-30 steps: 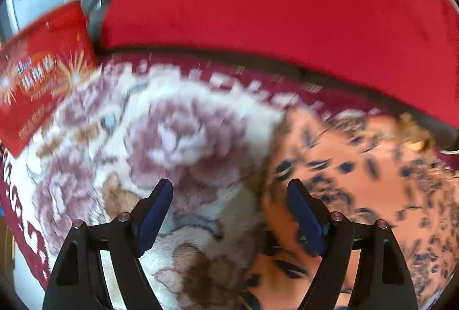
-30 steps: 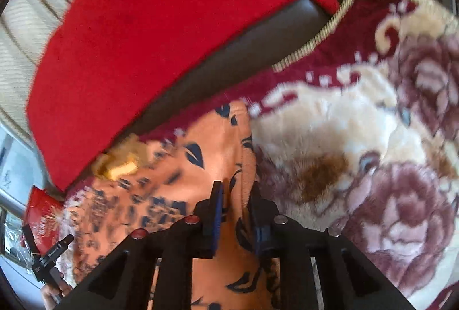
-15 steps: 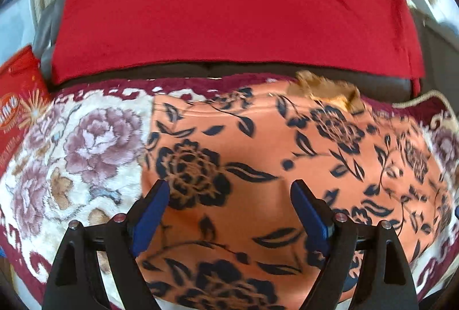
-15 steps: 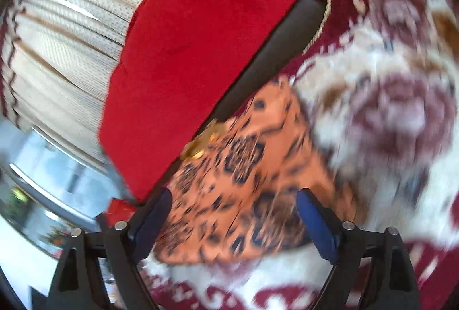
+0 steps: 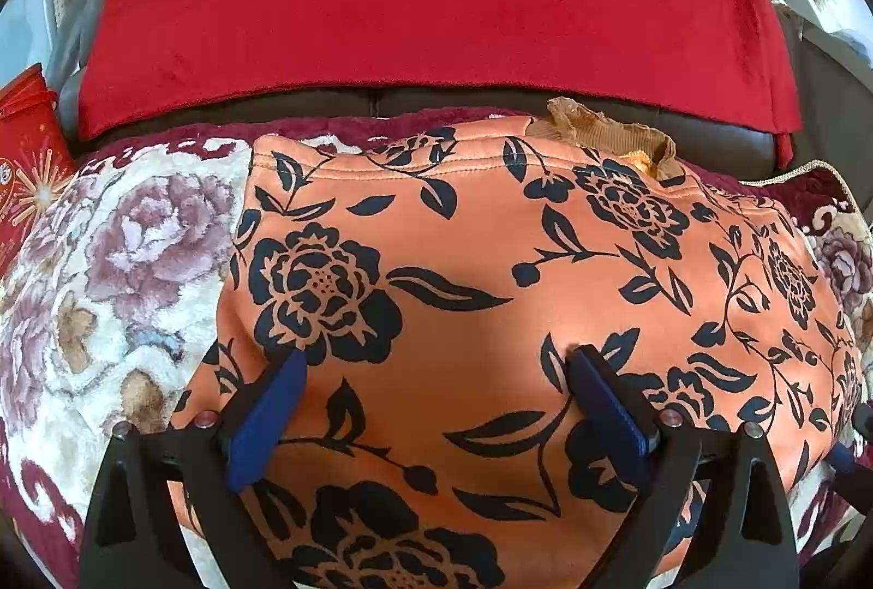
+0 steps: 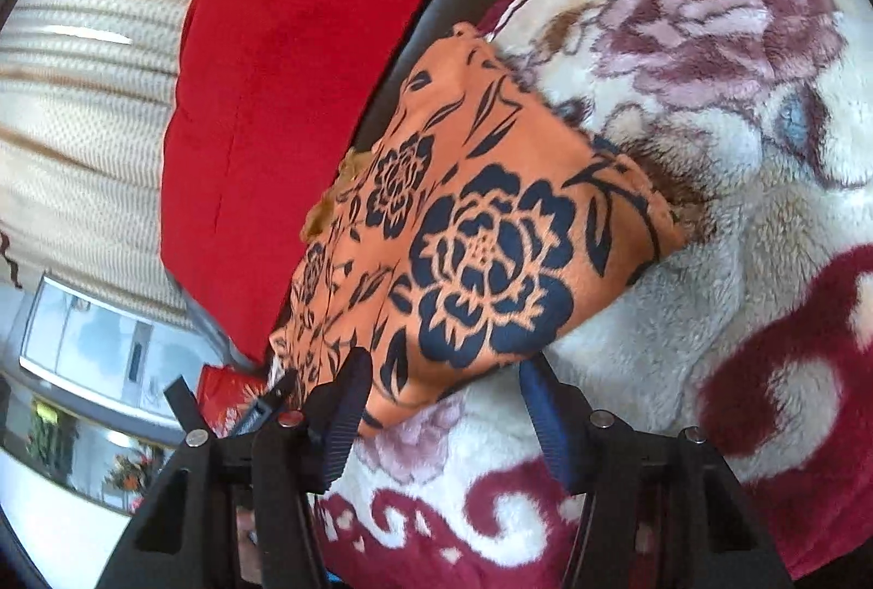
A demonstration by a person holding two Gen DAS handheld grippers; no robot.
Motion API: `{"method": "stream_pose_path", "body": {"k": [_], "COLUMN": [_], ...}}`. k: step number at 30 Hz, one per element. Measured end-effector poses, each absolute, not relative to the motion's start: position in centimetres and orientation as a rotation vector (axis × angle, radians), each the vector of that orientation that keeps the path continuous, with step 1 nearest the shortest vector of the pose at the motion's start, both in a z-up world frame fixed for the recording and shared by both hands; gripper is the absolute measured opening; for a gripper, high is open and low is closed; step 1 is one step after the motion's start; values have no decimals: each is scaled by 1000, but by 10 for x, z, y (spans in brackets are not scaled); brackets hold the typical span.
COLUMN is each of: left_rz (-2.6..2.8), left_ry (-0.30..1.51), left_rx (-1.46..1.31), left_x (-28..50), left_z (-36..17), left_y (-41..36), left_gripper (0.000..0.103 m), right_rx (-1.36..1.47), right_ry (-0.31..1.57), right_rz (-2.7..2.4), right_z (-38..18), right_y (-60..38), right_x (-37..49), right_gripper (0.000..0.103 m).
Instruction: Fold small clothes
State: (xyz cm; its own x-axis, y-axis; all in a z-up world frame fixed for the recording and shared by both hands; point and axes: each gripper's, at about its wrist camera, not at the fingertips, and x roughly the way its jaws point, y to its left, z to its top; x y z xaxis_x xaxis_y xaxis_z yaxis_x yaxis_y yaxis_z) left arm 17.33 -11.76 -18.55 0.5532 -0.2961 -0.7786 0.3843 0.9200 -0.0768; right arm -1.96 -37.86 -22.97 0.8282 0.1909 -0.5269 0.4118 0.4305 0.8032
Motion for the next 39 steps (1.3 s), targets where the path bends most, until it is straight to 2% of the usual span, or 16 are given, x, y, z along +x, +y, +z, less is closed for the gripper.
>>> {"method": "stream_pose_path", "body": {"k": [18,21,23,27,39], "left_rz": [-401,-405,-408,-413,-420], "left_ry": [850,845,843,843,848], "left_rx": [173,177,178,176,164], "left_x": [173,172,172,172,170], "left_z": [-185,-186,-186,-186,-183], "left_y": [-126,-125,-125,-125,-121], "left_gripper": [97,97,97,97,97], "right_rx": [1205,1179,1156,1123,1177], "right_ry": [436,444,471,483,469], "right_rz": [-240,-257,-280,-293,-256], "right_z": [-237,-237,-238,-234,-242], "right_y": [-410,-409,-408,-405,-403], "right_x": [-8,-2,3,10,8], "right_gripper": [60,55,37,28,31]}}
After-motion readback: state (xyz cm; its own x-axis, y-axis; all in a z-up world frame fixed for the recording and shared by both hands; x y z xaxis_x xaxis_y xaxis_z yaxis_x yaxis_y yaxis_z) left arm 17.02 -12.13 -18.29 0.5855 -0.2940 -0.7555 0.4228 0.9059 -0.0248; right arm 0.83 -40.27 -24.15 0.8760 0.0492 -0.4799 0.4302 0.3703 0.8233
